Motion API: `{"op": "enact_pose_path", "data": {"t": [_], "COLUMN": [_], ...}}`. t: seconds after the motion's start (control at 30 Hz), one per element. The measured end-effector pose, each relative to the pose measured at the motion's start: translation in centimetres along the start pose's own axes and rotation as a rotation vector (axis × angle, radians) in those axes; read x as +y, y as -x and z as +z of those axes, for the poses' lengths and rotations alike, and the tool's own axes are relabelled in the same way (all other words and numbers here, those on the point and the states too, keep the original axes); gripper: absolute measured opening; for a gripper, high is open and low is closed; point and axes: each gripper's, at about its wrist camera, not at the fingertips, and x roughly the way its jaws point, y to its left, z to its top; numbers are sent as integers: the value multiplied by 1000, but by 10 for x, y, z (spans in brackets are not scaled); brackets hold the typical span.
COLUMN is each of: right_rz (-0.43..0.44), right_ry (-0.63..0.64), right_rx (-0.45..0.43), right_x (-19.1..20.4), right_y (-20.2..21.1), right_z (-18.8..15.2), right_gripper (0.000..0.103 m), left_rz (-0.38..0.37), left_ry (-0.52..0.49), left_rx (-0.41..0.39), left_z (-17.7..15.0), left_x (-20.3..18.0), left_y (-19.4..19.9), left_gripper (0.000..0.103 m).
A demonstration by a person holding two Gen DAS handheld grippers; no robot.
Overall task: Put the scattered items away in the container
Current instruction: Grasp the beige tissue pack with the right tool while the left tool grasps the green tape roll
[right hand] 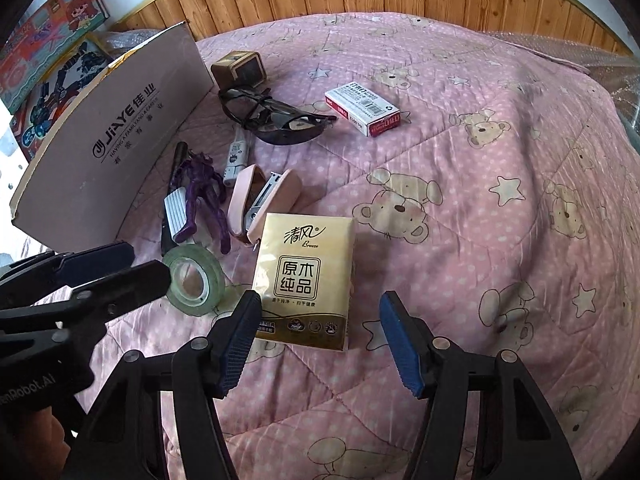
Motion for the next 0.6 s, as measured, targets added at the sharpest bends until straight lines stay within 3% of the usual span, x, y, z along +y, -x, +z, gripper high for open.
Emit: {"op": "enact_pose_path", "data": {"t": [0.17, 0.3, 0.37, 0.5, 0.53, 0.6], "right_rz": [-6, -57, -89, -83, -79, -84], "right_ry": [76, 120, 123, 59, 53, 56], "right_rx": [-27, 6, 9, 19, 19, 16], "right_x": [12, 15, 10, -10, -11, -9], "right_y": [-8, -27, -25, -24, -24, -25], "right_z": [5, 6, 9, 14, 14, 15], "right_gripper": [62, 62, 53, 53, 53, 53], "left_rz": [-37, -60, -39, 29, 61, 107], "left_ry": [59, 84, 50, -72, -106, -151], "left_rx": [25, 62, 45, 1, -10, -35], "left_z": [-1, -7, -7, -10, -11, -13], "left_x": [17, 26, 21, 8, 3, -1], "left_y": [-16, -30, -32, -36, -38, -37], "left_gripper": [51, 51, 52, 48, 39, 30]}}
